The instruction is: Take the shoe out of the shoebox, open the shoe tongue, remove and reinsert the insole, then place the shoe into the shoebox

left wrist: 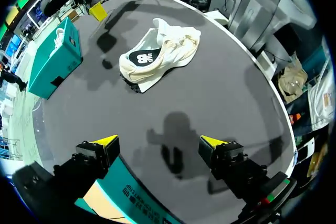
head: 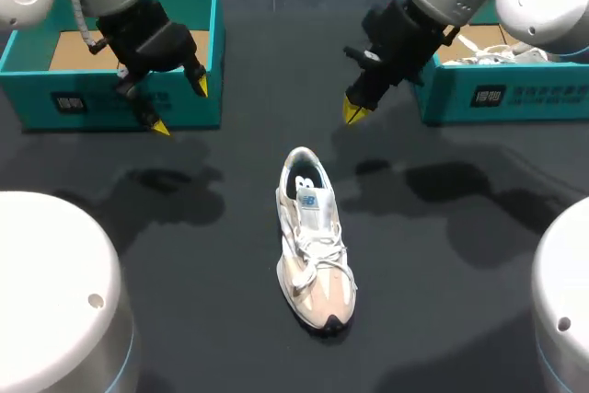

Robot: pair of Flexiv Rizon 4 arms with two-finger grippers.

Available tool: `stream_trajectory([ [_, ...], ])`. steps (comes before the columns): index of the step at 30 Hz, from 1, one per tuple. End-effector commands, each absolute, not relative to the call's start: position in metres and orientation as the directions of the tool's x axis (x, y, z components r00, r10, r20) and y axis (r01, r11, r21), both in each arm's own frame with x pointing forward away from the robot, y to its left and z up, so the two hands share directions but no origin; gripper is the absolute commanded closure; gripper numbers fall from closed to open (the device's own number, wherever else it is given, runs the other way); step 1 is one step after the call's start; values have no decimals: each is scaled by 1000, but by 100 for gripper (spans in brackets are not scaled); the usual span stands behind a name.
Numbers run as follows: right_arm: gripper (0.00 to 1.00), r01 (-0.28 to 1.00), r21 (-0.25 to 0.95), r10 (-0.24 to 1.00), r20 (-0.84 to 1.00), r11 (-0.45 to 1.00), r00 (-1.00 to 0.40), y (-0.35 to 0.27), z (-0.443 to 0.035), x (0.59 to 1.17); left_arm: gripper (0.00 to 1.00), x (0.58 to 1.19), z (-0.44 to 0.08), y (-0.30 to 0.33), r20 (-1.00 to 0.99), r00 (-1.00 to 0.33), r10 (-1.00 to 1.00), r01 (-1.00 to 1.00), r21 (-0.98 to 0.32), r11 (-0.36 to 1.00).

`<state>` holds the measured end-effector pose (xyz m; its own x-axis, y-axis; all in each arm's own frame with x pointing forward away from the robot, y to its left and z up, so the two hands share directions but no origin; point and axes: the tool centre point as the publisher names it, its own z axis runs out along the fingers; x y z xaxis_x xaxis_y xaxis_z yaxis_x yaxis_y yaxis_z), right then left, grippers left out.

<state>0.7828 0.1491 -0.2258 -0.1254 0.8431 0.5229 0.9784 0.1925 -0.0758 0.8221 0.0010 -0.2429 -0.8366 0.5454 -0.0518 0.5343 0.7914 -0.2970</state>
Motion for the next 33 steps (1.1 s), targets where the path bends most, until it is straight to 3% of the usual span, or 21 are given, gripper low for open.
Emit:
stream_trajectory([
  [1,100,982,-57,892,431,180,-138,150,-221,776,0,823,-240,0,-47,-836,547,535,-293,792],
  [11,100,987,-52,904,410,155,-120,163,-227,777,0,824,-240,2,-53,-823,565,557,-269,786],
  [18,100,981,122,969,175,153,-173,212,-236,752,0,840,-232,32,-68,-746,663,658,-231,717],
  [33,100,978,135,977,122,159,-176,223,-248,751,0,855,-223,50,-103,-732,674,675,-247,695],
])
